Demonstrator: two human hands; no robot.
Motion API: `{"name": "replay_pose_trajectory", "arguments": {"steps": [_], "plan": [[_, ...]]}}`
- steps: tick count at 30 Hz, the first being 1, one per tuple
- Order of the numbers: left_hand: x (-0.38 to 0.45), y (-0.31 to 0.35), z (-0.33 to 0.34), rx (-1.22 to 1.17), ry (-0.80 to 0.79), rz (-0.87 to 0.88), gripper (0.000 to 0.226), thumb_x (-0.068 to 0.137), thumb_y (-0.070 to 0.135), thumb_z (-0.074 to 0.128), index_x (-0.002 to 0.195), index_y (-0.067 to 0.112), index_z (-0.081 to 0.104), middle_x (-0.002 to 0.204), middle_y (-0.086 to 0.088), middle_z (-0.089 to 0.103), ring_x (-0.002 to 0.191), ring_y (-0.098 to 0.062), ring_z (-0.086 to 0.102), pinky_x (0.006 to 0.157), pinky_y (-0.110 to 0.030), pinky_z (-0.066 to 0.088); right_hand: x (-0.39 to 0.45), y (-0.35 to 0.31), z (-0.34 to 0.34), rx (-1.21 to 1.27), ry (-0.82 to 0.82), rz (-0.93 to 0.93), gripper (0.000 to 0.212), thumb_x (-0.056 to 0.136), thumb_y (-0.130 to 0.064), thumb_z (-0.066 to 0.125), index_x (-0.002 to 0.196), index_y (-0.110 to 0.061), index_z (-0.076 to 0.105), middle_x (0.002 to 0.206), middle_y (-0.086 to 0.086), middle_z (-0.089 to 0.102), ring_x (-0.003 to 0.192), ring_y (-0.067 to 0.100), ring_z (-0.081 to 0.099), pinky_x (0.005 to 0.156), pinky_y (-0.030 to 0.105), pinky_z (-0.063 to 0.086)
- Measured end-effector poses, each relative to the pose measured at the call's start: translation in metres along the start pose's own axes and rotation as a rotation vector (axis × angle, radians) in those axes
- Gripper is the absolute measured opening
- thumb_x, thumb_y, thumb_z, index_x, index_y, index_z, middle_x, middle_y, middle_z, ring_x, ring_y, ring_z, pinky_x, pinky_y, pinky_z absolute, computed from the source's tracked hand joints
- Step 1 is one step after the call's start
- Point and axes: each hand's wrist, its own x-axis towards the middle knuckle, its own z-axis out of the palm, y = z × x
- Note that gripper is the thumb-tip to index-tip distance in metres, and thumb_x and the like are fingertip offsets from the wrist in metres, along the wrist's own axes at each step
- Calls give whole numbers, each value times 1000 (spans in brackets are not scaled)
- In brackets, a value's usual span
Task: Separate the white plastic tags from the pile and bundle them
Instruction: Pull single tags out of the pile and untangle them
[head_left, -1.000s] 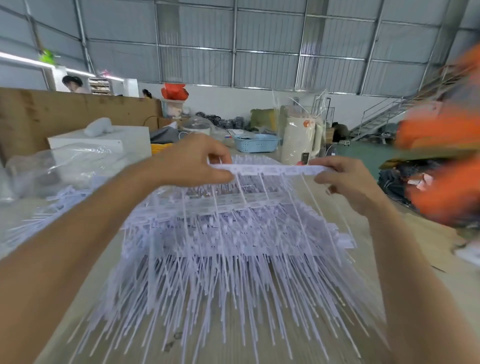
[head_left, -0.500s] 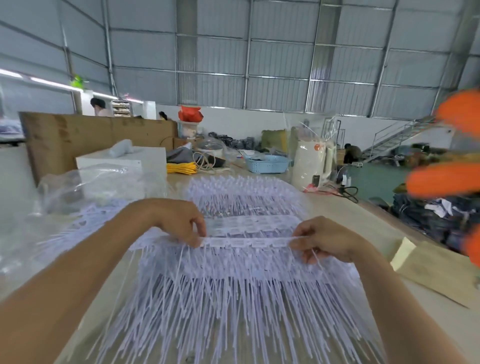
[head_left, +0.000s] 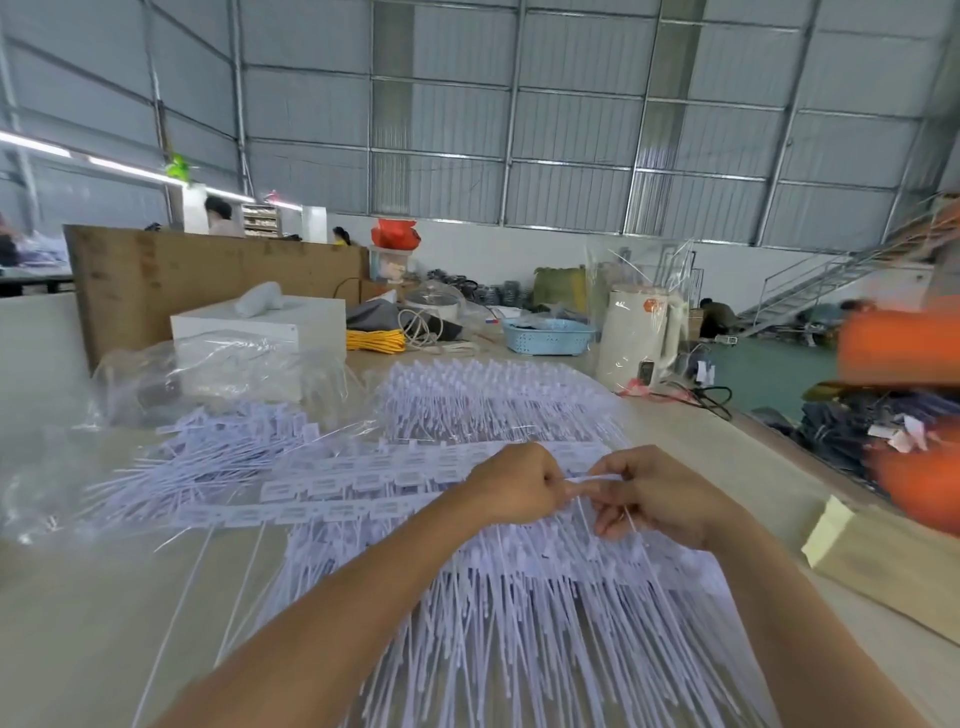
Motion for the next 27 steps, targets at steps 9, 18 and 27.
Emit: {"name": "replay_pose_trajectory", "arguments": {"steps": [9, 18, 27], "plan": [[-2, -5, 14, -289, 75, -41, 54, 95, 28, 55, 44, 19, 42, 41, 8, 36, 59, -19, 50, 65, -30, 43, -4, -2, 1, -45, -110, 66, 27, 95, -8, 52, 70, -1, 56, 57, 9, 57, 49, 20, 59, 48, 28, 53], [0, -2, 14, -523, 140, -169, 30, 91, 22, 59, 63, 11, 59, 63, 3, 59, 88, -23, 67, 74, -31, 46, -1, 4, 9, -233, 1, -128, 31, 96, -14, 52, 67, -3, 54, 51, 9, 54, 43, 21, 55, 43, 26, 44], [-12, 3, 1, -638, 62, -216, 23, 86, 13, 63, 63, 10, 60, 55, 0, 54, 44, -9, 44, 46, -20, 27, -4, 10, -4, -524, 451, -350, 21, 92, 3, 52, 75, -5, 62, 62, 0, 56, 45, 6, 50, 49, 18, 40]]}}
